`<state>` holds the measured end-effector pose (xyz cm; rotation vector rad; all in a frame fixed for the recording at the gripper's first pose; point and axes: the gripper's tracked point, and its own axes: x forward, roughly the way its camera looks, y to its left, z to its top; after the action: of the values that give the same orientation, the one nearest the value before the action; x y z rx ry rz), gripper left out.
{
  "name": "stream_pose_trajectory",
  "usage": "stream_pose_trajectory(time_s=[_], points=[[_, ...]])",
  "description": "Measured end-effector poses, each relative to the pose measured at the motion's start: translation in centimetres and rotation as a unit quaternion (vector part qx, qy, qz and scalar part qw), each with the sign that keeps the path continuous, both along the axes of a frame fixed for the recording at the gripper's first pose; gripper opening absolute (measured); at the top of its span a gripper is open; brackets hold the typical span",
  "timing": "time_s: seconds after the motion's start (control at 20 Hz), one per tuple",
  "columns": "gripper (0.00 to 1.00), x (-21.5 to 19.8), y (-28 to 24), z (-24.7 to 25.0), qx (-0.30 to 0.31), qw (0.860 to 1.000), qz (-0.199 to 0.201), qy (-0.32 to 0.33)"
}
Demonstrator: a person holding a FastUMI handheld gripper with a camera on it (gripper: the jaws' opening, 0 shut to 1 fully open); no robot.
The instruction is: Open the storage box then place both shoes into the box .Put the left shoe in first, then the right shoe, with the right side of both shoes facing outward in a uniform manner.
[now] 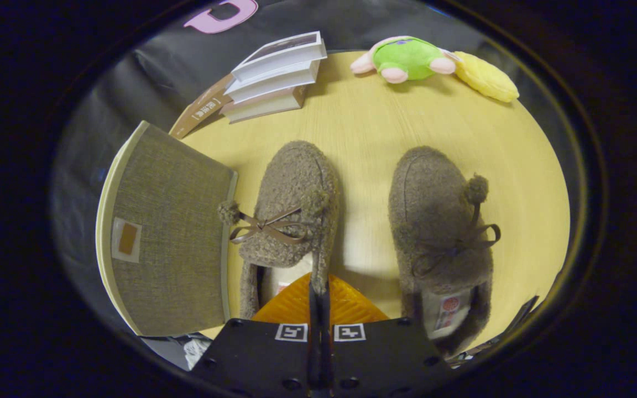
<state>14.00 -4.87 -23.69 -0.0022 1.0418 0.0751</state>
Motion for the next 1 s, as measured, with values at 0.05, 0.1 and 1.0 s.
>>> stream_pose_trajectory(time_s=[0.05,0.1,1.0], points=[[0.04,-0.3,0.2,-0.2,0.011,1.000,-0.002,0.008],[0.04,-0.5,0.4,-0.1,0.025,1.000,-0.008,0.015],[0.03,-5.2,6.3,15.2,0.219,0.976,0.005,-0.009]])
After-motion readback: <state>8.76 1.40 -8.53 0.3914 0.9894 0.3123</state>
